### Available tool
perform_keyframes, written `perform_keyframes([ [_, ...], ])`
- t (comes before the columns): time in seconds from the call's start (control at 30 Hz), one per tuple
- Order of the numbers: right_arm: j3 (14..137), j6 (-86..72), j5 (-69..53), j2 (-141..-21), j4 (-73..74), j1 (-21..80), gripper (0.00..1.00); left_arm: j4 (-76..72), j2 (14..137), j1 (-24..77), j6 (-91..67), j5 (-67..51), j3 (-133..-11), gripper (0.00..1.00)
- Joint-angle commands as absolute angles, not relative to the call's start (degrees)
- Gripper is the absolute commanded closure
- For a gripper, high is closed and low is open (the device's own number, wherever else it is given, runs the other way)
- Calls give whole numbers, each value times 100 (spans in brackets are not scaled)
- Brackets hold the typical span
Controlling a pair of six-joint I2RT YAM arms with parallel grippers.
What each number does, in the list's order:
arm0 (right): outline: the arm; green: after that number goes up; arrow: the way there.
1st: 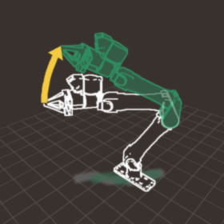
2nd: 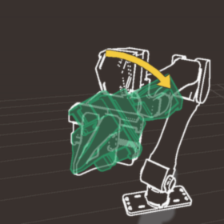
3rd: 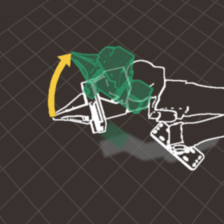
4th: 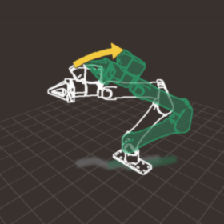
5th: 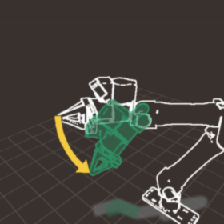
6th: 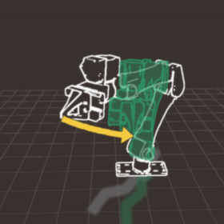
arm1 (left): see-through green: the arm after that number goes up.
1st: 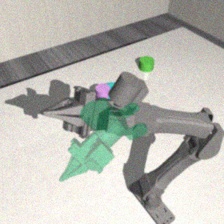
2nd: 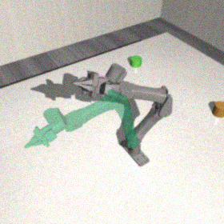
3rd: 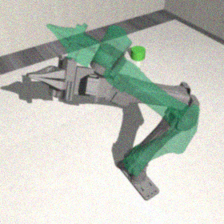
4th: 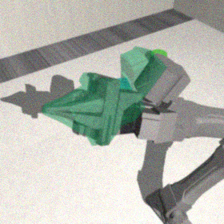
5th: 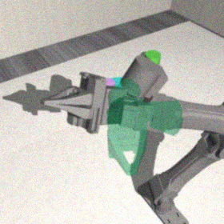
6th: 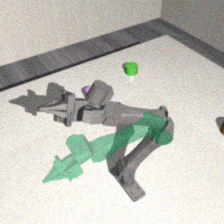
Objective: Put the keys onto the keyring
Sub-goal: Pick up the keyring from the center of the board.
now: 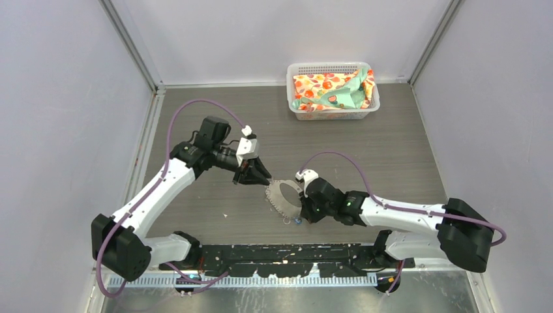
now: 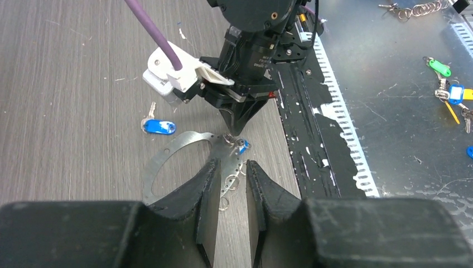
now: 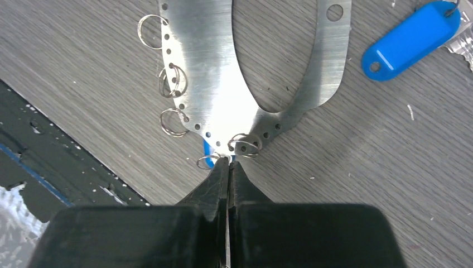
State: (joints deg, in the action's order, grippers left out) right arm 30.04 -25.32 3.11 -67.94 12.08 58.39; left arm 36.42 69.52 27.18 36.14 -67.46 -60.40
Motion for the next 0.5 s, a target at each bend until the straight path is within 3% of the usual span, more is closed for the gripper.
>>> perform_keyframes([
  [0.0,3160,-2500,274,-6461,1218,5870,98,3785,7016,2967,4061,-6516,-5990,72],
  [0.07,3041,-2739,450,-6248,1225,5866,87,4316,7278,3237,4453,-6254,-6084,66],
  [0.2,2655,-3395,1167,-5380,1348,5865,74,4757,7949,3806,4683,-5928,-6441,52],
  [0.3,2425,-4085,2044,-4293,1843,5863,55,4775,8395,4209,4953,-5420,-6576,46],
  [0.47,2388,-5226,3096,-2926,3122,5857,47,4686,9298,4754,4770,-4750,-7053,45],
])
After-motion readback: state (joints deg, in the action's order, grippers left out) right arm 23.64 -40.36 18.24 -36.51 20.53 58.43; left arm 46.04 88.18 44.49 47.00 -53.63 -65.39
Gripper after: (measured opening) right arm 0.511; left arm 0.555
